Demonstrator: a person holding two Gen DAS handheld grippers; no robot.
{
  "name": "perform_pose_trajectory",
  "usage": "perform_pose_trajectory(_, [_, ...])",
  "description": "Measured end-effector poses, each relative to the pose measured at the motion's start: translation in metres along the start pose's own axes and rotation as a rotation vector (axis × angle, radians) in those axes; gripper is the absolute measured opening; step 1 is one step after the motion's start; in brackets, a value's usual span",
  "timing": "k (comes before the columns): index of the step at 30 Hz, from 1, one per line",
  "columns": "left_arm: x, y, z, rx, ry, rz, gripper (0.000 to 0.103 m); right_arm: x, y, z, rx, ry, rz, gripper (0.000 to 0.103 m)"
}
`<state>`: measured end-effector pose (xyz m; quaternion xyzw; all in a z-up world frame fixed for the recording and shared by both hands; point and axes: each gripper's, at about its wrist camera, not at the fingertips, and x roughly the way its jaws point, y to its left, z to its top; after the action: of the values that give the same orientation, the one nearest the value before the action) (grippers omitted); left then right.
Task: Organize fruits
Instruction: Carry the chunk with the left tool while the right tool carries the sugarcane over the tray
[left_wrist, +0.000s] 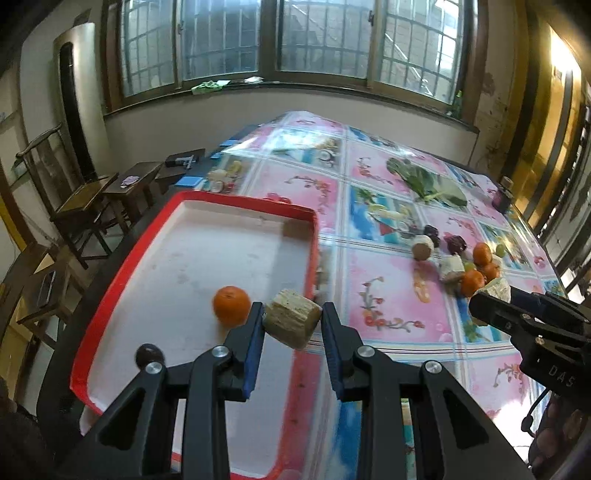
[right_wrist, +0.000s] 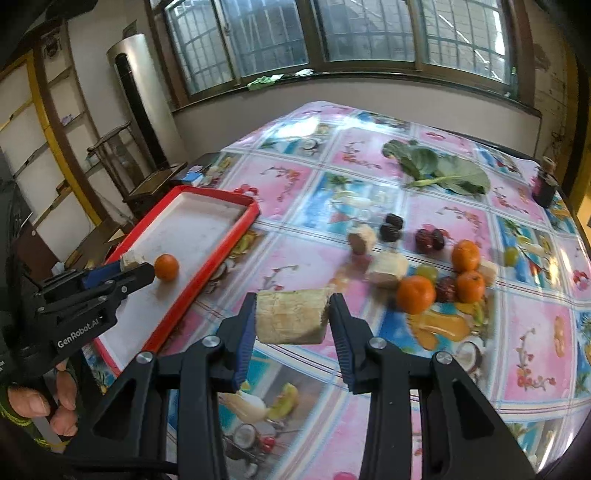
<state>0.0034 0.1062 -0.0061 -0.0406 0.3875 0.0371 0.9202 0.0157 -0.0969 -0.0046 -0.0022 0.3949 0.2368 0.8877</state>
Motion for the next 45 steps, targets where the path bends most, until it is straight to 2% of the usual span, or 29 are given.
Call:
perform_pose_trajectory(11, [0.004, 0.055, 0.006, -0.090, -0.007, 0.063, 0.030, 0.034, 0.043, 0.023, -0.063, 0.029, 0.079, 0.040])
perform_pose_trajectory(20, [0.029, 0.095, 0.014, -0.153, 0.028, 0.099, 0.030, 0.079, 0.088, 0.054, -0.122, 0.052, 0.140, 0.040])
perform_pose_trajectory(30, [0.056, 0.109, 0.010, -0.163, 0.087, 0.087, 0.030, 0.143, 0.119, 0.073, -0.162, 0.126, 0.151, 0.041])
perform_pose_trajectory(45, [0.075, 0.109, 0.009, -0.153, 0.126, 0.102, 0.030, 0.182, 0.131, 0.066, -0.203, 0.203, 0.133, 0.041])
